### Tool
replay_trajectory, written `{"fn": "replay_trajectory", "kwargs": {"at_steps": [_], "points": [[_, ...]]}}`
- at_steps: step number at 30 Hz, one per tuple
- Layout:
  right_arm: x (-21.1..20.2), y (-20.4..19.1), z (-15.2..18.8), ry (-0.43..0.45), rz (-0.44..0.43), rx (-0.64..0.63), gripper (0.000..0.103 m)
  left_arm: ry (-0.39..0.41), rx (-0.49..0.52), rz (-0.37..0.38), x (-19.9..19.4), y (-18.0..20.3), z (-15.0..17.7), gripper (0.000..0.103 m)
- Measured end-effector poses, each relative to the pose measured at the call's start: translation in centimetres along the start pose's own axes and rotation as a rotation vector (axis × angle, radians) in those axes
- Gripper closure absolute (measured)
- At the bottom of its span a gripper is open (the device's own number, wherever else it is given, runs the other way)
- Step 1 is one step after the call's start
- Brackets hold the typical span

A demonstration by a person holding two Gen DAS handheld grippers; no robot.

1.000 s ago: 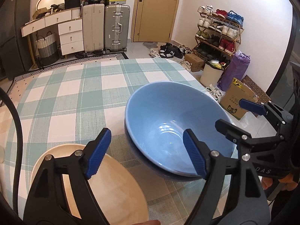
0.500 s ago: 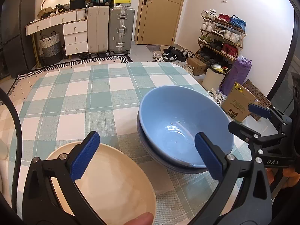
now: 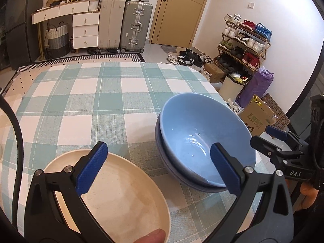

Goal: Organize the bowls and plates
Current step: 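Withdraw both grippers from the nested bowls, then close both grippers on the rim of the nested blue bowls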

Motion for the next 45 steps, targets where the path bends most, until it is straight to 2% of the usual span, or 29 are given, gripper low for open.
{"fn": "replay_trajectory", "kwargs": {"at_steps": [22,35,37,40,42,43,45], "points": [[2.8,-0.2,0.5,-0.053,-0.003,-0.001,0.002,-0.087,-0.010,-0.054,5.4,-2.4,0.6,0.002],[3.4,-0.7,0.2,-0.058,-0.039,0.000,0.002,-0.128,-0.014,-0.011,6.5,-2.1,0.7,0.003],[3.5,-0.9,0.2,-0.054,-0.053,0.001,0.006,-0.131,-0.017,-0.001,6.6,-2.0,0.7,0.006],[3.9,-1.5,0.2,-0.074,-0.084,-0.008,0.024,-0.136,-0.017,0.008,6.7,-1.9,0.7,0.015],[4.3,-1.9,0.3,-0.097,-0.109,-0.015,0.042,-0.132,-0.016,0.024,6.7,-1.7,0.7,0.022],[4.4,-2.2,0.4,-0.105,-0.123,-0.020,0.046,-0.133,-0.016,0.041,6.7,-1.5,0.7,0.030],[4.3,-2.7,0.5,-0.105,-0.135,-0.036,0.047,-0.139,-0.015,0.072,6.7,-1.1,0.8,0.037]]}}
Point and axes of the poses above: each gripper's, at about its wrist camera, not at the fingertips, and x roughly the way its jaws point, y to its right, z to its underside, the point moved 5 cm from there along x, roughly the way its jaws point, and after that the axes turned 10 degrees about z, right-handed, at the moved point
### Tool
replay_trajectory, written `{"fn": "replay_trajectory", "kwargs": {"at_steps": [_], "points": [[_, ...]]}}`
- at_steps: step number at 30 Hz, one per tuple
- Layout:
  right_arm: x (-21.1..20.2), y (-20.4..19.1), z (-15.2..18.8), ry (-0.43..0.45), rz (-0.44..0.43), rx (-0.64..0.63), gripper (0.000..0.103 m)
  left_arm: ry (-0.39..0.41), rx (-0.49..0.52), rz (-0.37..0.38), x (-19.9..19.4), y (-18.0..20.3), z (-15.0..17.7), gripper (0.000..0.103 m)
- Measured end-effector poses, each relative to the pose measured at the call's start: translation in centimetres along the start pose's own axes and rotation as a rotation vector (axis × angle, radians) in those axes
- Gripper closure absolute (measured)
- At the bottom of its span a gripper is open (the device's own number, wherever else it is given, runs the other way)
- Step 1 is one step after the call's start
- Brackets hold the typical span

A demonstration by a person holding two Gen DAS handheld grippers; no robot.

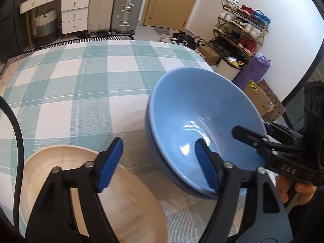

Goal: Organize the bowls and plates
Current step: 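Close both grippers on the rim of the nested blue bowls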

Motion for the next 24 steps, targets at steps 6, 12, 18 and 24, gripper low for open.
{"fn": "replay_trajectory", "kwargs": {"at_steps": [6,12,18,24], "points": [[-0.2,-0.6,0.1,0.016,0.007,-0.013,0.053,0.006,0.020,0.026,-0.1,1.1,0.1,0.057],[-0.3,-0.3,0.2,0.019,0.021,-0.014,0.060,0.009,0.054,-0.008,-0.3,1.9,0.5,0.063],[-0.5,-0.3,0.4,0.024,0.028,-0.014,0.060,0.013,0.073,-0.028,-0.6,2.4,0.9,0.063],[-1.1,-0.3,0.4,0.039,0.035,-0.021,0.060,0.029,0.077,-0.032,-1.2,2.6,1.0,0.063]]}}
Point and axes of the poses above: each gripper's, at about its wrist camera, not at the fingertips, and x roughly the way its jaws point, y to its right, z to its underside, the point moved 5 cm from there along x, roughly the way its jaws point, and after that the axes turned 10 degrees about z, right-handed, at the moved point
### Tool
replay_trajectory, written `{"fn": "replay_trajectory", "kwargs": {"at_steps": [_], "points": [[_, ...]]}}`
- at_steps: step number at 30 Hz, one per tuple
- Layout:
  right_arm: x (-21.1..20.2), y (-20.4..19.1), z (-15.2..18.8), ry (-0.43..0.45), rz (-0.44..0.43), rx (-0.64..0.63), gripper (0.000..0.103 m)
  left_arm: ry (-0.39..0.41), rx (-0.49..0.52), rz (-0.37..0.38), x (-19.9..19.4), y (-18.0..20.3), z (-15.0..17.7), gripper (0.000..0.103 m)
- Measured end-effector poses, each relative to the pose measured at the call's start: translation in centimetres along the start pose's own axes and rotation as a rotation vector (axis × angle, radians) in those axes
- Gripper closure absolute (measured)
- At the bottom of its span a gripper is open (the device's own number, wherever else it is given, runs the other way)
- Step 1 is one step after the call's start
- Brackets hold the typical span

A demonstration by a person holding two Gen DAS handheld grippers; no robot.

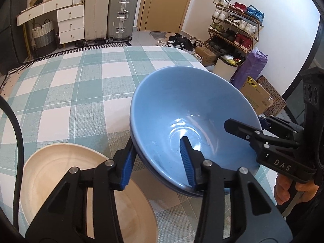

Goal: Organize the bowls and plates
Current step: 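Close both grippers on the rim of the nested blue bowls, then carry the nested bowls with both grippers over the cream plate stack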

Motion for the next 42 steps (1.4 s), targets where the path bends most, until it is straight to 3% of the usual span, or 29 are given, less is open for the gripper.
{"fn": "replay_trajectory", "kwargs": {"at_steps": [18,42], "points": [[-4.9,-1.0,-0.7,0.086,0.017,-0.029,0.060,0.099,0.032,-0.013,-5.9,2.2,0.0,0.063],[-11.1,-6.8,-0.9,0.176,-0.032,-0.083,0.060,0.214,0.013,-0.083,-17.5,3.7,3.2,0.063]]}}
Point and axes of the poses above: each gripper's, at about its wrist camera, not at the fingertips, and x roughly the way its jaws point, y to its right, z to its underside, the point moved 5 cm from there along x, roughly the way its jaws point, and after that the axes turned 10 degrees about z, right-handed, at the moved point
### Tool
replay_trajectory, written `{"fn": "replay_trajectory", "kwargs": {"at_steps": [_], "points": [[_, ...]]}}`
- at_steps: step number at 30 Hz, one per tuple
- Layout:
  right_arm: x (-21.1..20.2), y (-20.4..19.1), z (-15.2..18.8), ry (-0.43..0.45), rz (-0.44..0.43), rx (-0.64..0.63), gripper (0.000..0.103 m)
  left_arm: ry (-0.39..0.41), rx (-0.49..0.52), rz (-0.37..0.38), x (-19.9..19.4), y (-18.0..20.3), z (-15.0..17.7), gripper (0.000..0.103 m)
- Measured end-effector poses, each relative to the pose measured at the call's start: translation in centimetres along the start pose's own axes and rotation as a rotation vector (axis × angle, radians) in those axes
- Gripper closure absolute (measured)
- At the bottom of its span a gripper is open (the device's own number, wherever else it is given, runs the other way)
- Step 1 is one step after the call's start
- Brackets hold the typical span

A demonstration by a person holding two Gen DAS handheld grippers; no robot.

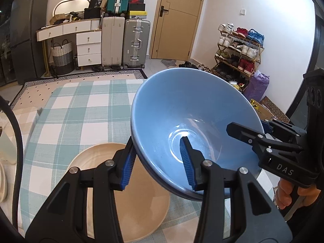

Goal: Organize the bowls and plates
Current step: 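Carry the nested bowls with both grippers over the cream plate stack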

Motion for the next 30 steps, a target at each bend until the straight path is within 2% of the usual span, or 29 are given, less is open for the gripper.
{"fn": "replay_trajectory", "kwargs": {"at_steps": [19,30], "points": [[-0.2,-6.4,-0.6,0.007,-0.082,-0.035,0.060,0.075,-0.068,-0.066,-8.2,-4.3,1.5,0.063],[1.6,-10.6,-0.1,-0.021,-0.133,-0.083,0.060,0.079,-0.130,-0.113,-9.7,-9.0,2.9,0.063]]}}
Point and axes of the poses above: each gripper's, at about its wrist camera, not at the fingertips, and x roughly the way its jaws point, y to its right, z to its underside, the point moved 5 cm from there along x, roughly the way its jaws point, and after that the axes turned 10 degrees about z, right-handed, at the moved point
